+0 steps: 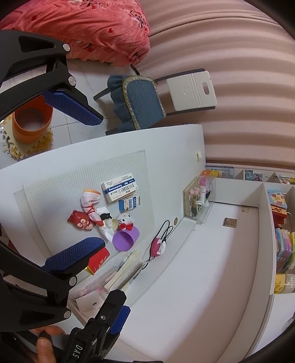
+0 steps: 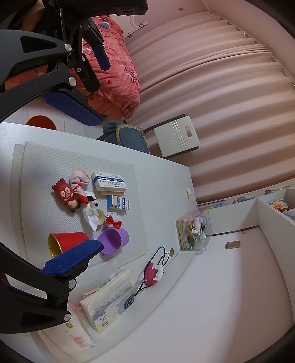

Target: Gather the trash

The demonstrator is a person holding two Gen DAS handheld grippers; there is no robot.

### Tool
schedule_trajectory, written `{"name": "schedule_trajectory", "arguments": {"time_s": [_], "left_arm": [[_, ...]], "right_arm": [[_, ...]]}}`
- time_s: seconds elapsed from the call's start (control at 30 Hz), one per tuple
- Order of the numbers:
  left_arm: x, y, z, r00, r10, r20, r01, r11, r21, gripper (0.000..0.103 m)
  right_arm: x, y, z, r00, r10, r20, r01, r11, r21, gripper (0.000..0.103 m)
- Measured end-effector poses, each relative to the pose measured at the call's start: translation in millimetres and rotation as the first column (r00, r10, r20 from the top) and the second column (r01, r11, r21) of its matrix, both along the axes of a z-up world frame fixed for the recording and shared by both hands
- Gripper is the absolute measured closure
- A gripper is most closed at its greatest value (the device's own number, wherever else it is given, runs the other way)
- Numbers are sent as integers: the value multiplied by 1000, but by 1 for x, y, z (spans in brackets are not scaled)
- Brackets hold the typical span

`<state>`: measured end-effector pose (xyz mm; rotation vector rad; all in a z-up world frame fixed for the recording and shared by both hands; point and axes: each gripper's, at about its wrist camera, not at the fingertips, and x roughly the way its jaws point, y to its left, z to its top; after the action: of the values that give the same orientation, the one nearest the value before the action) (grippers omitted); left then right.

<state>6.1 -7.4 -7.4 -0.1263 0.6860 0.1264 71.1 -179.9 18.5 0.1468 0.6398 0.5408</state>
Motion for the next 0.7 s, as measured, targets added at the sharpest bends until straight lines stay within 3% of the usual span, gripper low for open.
{"name": "schedule_trajectory", "arguments": {"time_s": [0.7], "left_arm": [[-3,3,-4,1000,5,-9,-5,1000,2,6]], "right_arm": [[4,5,-2,1000,7,-7,-7,1000,-6,5]]}}
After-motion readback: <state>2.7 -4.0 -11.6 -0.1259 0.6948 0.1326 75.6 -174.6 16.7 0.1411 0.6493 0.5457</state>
